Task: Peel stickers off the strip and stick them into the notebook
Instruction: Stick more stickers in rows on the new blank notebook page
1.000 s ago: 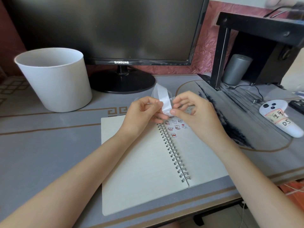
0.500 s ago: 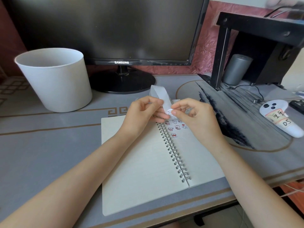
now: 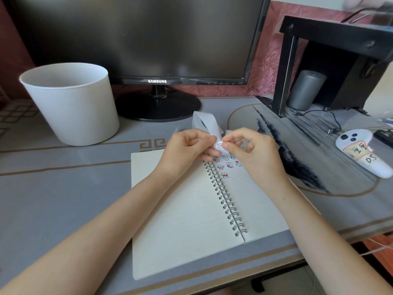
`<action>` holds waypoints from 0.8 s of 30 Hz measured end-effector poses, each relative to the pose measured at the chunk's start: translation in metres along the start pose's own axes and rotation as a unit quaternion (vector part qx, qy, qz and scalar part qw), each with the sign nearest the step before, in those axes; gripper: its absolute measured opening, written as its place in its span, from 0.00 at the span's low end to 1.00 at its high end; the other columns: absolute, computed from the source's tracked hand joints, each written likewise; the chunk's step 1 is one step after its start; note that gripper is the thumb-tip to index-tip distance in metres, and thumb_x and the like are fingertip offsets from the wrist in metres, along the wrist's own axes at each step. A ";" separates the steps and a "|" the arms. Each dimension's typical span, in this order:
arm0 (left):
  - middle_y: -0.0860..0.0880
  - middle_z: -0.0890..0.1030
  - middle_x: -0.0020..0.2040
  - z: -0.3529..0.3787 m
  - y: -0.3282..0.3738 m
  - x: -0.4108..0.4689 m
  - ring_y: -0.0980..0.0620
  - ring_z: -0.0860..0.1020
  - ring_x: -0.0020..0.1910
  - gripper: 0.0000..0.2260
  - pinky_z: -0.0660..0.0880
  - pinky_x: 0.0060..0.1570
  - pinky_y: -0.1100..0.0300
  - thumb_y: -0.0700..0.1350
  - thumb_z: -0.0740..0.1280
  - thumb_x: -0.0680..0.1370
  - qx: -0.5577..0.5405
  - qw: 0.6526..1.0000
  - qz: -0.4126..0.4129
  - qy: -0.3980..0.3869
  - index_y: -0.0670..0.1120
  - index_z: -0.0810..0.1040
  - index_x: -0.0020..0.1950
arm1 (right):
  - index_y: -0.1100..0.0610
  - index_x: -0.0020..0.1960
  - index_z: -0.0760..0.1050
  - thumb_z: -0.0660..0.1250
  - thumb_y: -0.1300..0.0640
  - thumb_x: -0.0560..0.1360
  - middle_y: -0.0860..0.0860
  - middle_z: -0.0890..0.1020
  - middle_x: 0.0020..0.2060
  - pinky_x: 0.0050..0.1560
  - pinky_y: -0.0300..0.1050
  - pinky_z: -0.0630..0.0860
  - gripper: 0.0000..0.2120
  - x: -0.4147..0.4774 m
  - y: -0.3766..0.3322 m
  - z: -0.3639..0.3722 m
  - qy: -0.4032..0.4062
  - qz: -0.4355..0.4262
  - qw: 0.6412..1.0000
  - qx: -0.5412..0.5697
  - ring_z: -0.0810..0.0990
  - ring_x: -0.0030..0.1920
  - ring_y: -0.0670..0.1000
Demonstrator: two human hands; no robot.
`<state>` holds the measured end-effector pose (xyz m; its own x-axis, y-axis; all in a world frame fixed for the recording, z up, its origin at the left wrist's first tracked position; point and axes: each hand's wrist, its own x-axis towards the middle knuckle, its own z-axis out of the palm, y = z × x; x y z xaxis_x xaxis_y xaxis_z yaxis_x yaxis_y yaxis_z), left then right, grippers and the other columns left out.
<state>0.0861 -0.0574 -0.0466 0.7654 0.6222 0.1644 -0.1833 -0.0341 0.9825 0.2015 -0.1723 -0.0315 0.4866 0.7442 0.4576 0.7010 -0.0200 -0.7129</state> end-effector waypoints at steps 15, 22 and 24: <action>0.45 0.84 0.34 0.001 0.003 -0.001 0.51 0.84 0.37 0.05 0.79 0.36 0.65 0.38 0.67 0.77 -0.009 1.000 -0.015 0.015 0.38 0.78 0.42 | 0.53 0.41 0.79 0.72 0.60 0.71 0.44 0.77 0.41 0.36 0.31 0.64 0.03 0.000 0.006 0.003 0.021 -0.057 0.994 -0.086 0.75 0.39 0.47; 0.43 0.84 0.35 -0.001 0.001 0.000 0.50 0.84 0.37 0.06 0.79 0.37 0.64 0.39 0.67 0.77 -0.007 1.000 -0.014 0.024 0.37 0.78 0.44 | 0.55 0.43 0.79 0.71 0.58 0.72 0.45 0.75 0.45 0.46 0.33 0.67 0.01 -0.002 0.003 0.001 0.003 -0.105 0.990 -0.095 0.73 0.47 0.45; 0.43 0.84 0.35 -0.001 0.001 0.000 0.50 0.84 0.37 0.06 0.79 0.37 0.64 0.40 0.67 0.77 -0.005 1.000 -0.010 0.024 0.37 0.78 0.44 | 0.54 0.43 0.79 0.71 0.59 0.72 0.44 0.76 0.42 0.45 0.32 0.66 0.01 -0.004 -0.001 -0.001 0.001 -0.102 0.992 -0.078 0.73 0.44 0.43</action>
<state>0.0855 -0.0570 -0.0459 0.7378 0.6602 0.1406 -0.1756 -0.0133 0.9844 0.1996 -0.1762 -0.0321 0.3273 0.7419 0.5851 0.8571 0.0276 -0.5145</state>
